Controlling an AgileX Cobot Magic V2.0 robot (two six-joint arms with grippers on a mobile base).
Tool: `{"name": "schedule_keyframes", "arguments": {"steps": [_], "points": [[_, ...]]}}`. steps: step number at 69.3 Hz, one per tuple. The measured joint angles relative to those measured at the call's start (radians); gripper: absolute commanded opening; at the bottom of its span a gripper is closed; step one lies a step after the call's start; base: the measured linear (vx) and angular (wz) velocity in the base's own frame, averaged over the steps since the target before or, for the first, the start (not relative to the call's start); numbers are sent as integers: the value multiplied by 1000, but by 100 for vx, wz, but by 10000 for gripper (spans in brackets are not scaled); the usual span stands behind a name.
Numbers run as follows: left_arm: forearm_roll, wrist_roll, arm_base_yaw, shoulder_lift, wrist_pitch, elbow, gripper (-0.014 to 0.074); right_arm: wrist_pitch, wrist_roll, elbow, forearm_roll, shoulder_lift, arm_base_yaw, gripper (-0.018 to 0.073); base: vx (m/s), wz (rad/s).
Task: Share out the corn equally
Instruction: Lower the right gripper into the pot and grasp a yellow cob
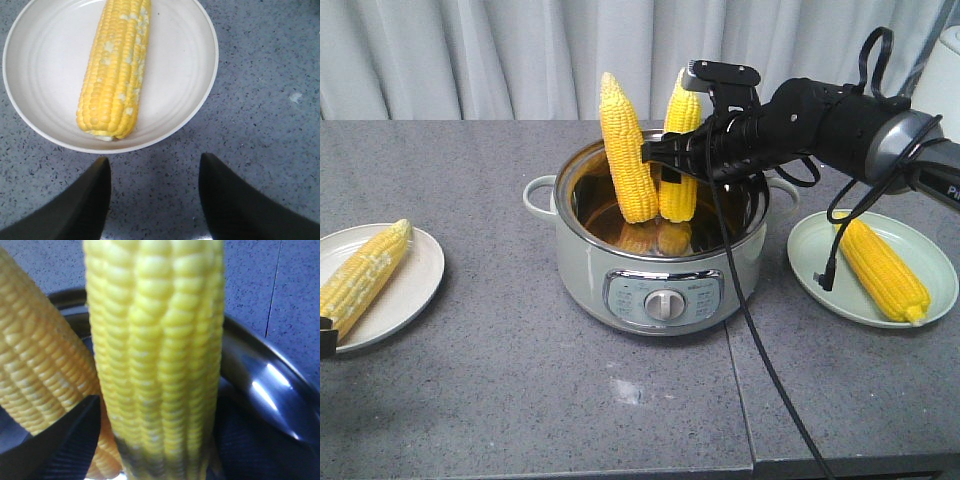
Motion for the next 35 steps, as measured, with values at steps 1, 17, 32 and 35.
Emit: {"name": "schedule_keyframes", "arguments": {"steps": [1, 17, 32, 35], "points": [[0, 0, 0, 0, 0, 0, 391, -4, 0, 0, 0, 1, 0, 426, 0, 0], [0, 0, 0, 0, 0, 0, 391, -31, 0, 0, 4, 3, 0, 344, 0, 0], [0, 0, 0, 0, 0, 0, 391, -37, -5, 0, 4, 6, 0, 243, 0, 0], [0, 0, 0, 0, 0, 0, 391, -37, -10, 0, 4, 6, 0, 239, 0, 0]]}}
